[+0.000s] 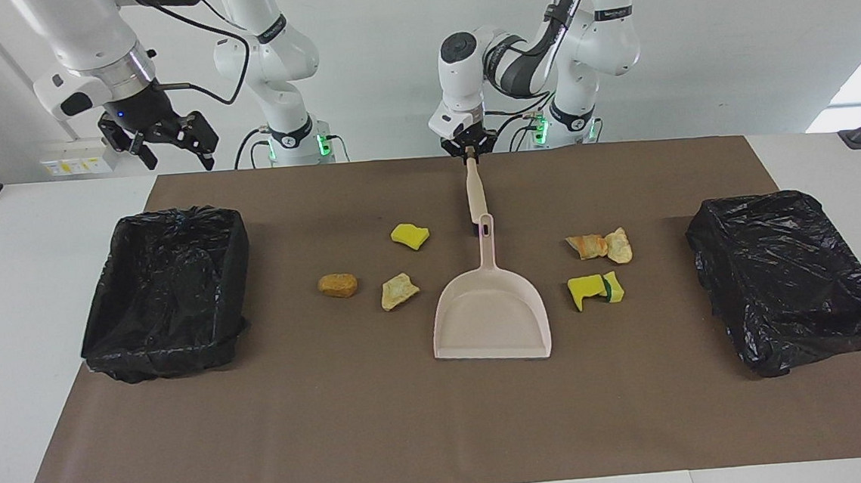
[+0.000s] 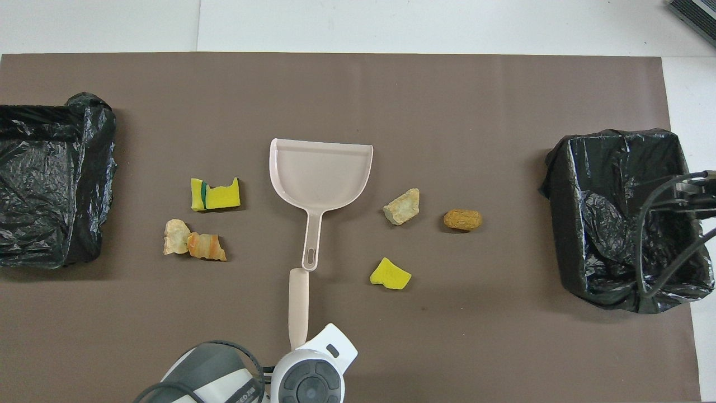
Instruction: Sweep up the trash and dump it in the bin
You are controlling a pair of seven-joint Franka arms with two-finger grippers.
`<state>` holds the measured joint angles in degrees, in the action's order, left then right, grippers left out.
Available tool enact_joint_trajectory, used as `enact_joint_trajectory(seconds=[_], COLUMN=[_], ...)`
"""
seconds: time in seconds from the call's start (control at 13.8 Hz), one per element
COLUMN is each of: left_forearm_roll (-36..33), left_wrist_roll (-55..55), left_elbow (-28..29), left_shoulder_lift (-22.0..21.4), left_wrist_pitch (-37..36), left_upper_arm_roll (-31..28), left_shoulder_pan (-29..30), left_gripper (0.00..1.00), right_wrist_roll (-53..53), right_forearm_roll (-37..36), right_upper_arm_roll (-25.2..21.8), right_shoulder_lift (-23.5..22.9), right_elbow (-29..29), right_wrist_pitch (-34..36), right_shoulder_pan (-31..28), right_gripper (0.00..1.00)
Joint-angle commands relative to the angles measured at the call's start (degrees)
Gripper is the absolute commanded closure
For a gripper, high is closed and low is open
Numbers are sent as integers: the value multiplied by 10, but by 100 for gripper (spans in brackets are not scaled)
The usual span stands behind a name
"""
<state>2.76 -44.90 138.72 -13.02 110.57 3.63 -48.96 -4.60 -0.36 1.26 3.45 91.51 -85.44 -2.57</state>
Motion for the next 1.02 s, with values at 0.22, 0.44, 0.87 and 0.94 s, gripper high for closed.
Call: enact_joint_trajectory(seconds=[0.22, 0.44, 0.87, 0.94], left_forearm_roll=[10, 3, 1, 0], left_wrist_roll=[146, 230, 293, 315], left_elbow=[-62, -107, -160, -161], left_shoulder_lift=[-116, -105, -32, -21], left_wrist_pitch=[-200, -234, -104, -96], left_upper_arm_roll=[-30, -85, -100, -100], left_shoulder_pan=[114, 197, 317, 337], left_gripper=[100, 100, 100, 100], right_wrist_roll=[-41, -97, -274, -288], right_forearm_roll=[19, 20, 16, 9], right_upper_arm_roll=[44, 61, 61, 61], right_shoulder_lift=[-3, -61, -152, -161], right_elbow=[75, 77, 77, 76], right_wrist_pitch=[-131, -205, -351, -359], right_shoulder_pan=[2, 40, 169, 196], right_gripper=[0, 0, 0, 0])
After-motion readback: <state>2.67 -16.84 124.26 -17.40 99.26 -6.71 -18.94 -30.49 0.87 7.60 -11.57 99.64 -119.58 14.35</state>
